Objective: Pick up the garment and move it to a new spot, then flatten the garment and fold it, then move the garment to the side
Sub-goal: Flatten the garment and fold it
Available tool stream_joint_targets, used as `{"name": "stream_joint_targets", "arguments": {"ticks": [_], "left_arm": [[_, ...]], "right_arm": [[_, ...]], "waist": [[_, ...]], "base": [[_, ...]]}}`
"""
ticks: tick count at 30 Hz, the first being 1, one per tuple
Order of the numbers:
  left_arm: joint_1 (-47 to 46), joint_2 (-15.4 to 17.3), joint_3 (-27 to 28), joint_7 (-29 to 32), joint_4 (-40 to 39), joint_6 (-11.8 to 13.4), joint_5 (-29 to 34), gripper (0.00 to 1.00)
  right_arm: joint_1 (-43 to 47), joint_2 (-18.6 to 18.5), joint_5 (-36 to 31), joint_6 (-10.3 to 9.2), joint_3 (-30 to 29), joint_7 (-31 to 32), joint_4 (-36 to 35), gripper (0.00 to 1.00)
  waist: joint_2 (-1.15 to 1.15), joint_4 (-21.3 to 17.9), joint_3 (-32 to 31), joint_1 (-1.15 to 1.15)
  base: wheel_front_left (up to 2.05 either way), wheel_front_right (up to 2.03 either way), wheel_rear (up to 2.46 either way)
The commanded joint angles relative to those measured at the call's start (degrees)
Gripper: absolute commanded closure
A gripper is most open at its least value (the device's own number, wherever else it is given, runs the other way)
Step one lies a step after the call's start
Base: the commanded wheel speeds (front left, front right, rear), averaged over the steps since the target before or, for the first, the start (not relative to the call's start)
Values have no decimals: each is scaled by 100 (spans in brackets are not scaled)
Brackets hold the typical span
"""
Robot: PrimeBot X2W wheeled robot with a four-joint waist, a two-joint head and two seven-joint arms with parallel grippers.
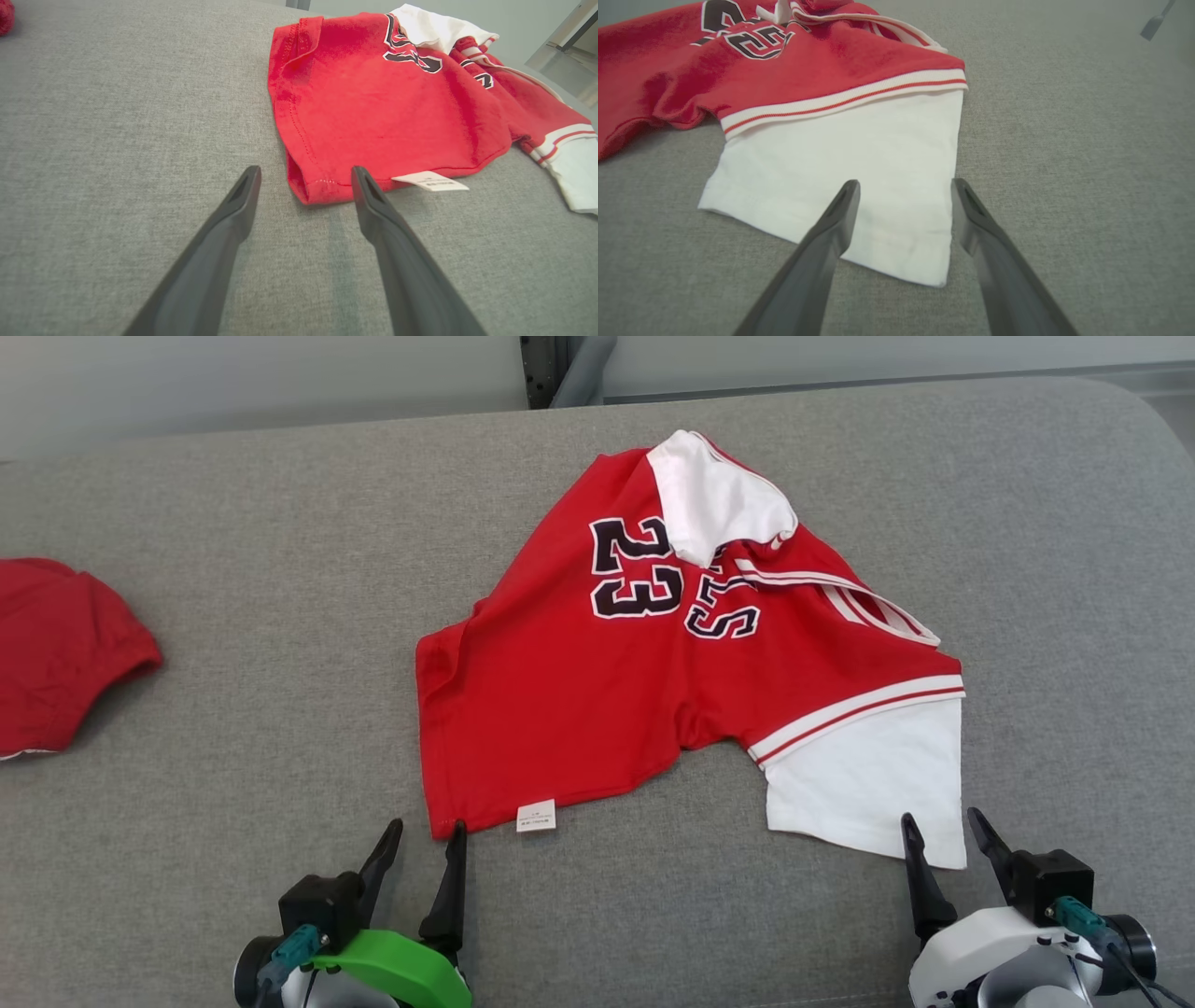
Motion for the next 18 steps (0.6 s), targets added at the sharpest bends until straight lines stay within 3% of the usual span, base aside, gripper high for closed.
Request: {"name": "stream_joint_targets", "arguments": {"ticks": [1, 18], "left_arm": [[-87, 24, 19, 5, 15, 11, -67, 0], [-335, 24, -21, 5, 61, 11, -170, 0]], "right_arm": [[-46, -9, 9, -8, 23, -17, 32, 0], [-269, -8, 151, -8, 178, -17, 117, 0]], "waist": [[0, -104, 104, 0], [0, -238, 370, 0]], "base": [[0, 0, 0], [0, 0, 0]]}}
